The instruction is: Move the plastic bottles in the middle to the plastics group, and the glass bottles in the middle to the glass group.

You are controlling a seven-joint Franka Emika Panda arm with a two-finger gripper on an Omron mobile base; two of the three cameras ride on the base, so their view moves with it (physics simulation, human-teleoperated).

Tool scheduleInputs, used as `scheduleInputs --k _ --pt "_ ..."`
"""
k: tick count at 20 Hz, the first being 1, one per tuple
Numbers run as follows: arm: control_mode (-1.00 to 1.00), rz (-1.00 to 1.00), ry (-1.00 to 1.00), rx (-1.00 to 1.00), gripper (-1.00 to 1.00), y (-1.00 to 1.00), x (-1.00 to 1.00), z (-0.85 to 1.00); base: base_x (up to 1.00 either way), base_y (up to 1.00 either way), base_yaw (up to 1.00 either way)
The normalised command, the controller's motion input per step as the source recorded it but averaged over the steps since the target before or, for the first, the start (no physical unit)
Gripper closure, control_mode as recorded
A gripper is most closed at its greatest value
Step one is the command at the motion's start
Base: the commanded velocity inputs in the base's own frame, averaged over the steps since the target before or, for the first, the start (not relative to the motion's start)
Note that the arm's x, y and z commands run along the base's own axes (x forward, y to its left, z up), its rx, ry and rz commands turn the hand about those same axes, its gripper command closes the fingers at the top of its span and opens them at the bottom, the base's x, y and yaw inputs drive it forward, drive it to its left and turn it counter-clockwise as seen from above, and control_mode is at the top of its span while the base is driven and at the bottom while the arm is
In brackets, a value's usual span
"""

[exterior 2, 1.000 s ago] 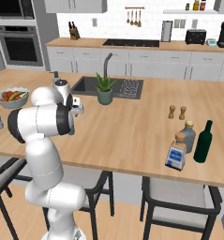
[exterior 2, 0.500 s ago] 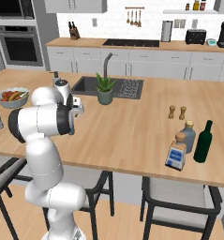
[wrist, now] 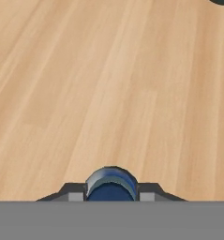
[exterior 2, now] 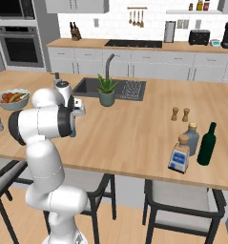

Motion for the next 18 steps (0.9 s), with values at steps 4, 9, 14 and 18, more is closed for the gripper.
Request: scheduleInputs --k 4,9,14,18 --pt "-1.0 0.02 -0.05 0.0 1.0 0.06 -0.1 0.03 0.0 0.0 0.0" --pt "-1.0 0.13 -0.01 0.0 1.0 0.54 -0.67 0.22 0.0 0.0 0.0" --pt "-1.0 0.16 0.0 0.0 1.0 0.85 -0.54 0.29 0.0 0.0 0.0" --pt "-1.0 0.14 0.0 0.01 1.0 0.97 -0.2 0.37 0.0 0.0 0.0"
